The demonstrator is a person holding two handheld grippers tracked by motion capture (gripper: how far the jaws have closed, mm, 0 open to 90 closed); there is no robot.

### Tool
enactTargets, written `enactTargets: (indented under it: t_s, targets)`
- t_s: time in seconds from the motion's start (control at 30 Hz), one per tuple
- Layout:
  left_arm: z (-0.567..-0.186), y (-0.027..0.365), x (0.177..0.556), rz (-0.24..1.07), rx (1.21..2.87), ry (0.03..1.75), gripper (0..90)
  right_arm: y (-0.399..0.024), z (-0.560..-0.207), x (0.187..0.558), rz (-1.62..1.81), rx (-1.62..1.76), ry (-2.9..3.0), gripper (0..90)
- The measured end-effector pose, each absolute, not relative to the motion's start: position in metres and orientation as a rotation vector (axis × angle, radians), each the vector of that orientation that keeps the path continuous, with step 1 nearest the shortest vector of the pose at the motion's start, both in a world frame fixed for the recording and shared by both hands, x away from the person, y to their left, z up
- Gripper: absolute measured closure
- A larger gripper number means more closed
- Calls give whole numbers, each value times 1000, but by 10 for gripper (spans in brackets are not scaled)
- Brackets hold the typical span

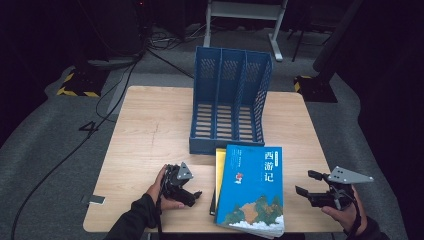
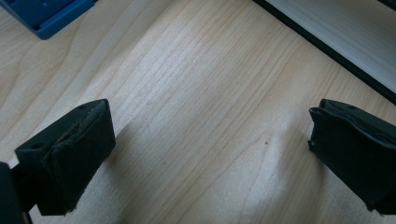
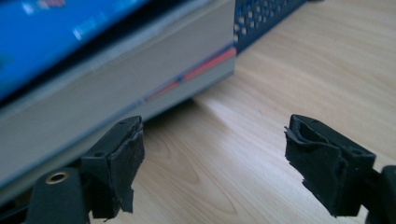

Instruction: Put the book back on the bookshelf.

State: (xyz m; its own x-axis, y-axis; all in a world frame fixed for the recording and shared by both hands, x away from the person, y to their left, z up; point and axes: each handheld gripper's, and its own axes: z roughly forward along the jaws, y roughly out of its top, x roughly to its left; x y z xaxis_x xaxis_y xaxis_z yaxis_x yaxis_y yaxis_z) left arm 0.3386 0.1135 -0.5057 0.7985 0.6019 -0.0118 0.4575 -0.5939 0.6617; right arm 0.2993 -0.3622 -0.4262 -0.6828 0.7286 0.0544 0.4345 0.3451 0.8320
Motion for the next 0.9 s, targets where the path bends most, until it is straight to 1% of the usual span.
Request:
enactTargets:
  t_s: [0.13,0.4,0.67,0.8,0.9]
  targets:
    - [-506,110,338,276,2311,772,5,-355,-416,295,1262,984,2289,211]
    - [-506,105,337,272,2313,760,5,-333,-407,289,1260,903,2339,210]
    - [-506,103,337,269,2318,753,5,-313,-408,286,1238,856,2405,225]
    - [-506,103,338,264,2319,744,6,-315,-408,289,1275,903,2424,222]
    - [-506,103,338,262,2319,741,9,-315,-402,285,1272,879,2420,220]
